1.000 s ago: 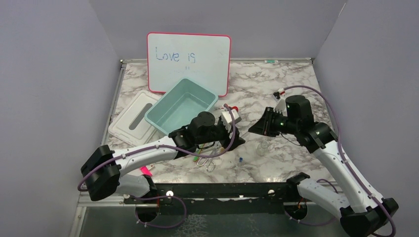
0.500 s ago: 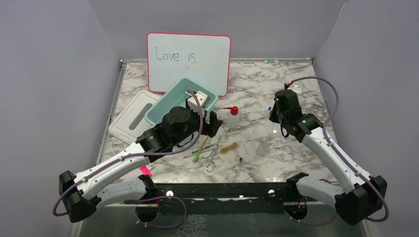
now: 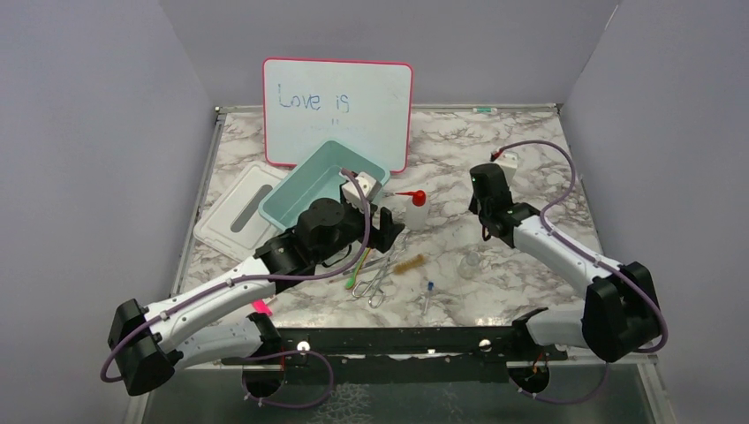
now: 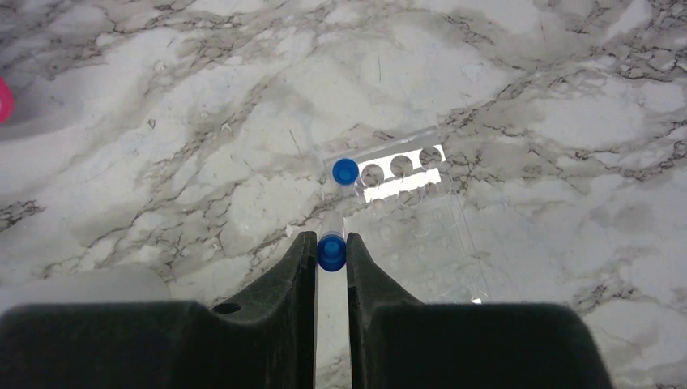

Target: Organize the chemistry lab equipment

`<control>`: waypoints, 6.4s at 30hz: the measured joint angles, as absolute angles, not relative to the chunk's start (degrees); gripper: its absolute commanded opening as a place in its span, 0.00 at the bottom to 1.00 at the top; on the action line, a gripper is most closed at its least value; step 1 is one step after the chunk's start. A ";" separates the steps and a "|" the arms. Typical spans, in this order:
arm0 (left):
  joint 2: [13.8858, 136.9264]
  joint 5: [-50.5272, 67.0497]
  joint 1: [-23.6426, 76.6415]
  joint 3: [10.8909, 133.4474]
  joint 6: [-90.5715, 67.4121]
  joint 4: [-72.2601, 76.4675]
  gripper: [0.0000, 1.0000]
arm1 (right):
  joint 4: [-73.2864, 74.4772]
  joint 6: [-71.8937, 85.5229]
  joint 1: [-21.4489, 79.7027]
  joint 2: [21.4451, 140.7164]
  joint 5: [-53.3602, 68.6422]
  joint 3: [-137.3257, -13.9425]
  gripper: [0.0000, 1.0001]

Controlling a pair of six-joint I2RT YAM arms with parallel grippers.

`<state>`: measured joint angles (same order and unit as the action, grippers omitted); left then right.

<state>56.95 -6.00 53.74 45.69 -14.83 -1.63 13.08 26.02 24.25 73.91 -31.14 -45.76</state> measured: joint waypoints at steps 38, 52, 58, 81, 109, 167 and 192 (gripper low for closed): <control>59.55 -2.81 53.74 44.69 -14.98 3.81 0.80 | 20.86 27.62 21.28 80.82 -30.09 -53.95 0.14; 59.55 -2.92 53.74 44.36 -14.98 3.81 0.80 | 21.45 27.40 20.95 83.55 -29.10 -54.96 0.19; 59.55 -3.05 53.74 44.18 -14.98 3.79 0.80 | 21.15 27.38 20.21 86.61 -27.62 -55.57 0.26; 59.86 -3.29 53.74 44.18 -15.03 3.75 0.80 | 26.30 27.35 19.00 81.45 -21.93 -58.11 0.46; 48.66 -16.36 53.74 43.51 -25.63 -10.81 0.74 | 42.98 48.38 52.36 75.16 -14.68 -50.52 0.45; 59.66 12.58 53.74 36.01 -38.79 11.16 0.02 | 15.75 53.47 55.18 55.79 -15.64 -48.66 0.19; 56.80 23.27 53.63 50.30 -1.89 -6.07 0.00 | 39.94 41.76 55.13 57.39 -1.32 -70.83 0.40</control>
<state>56.80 23.27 53.63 50.30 -1.89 -6.07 39.94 41.76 55.13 57.39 -1.32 -70.83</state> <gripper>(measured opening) 0.156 0.400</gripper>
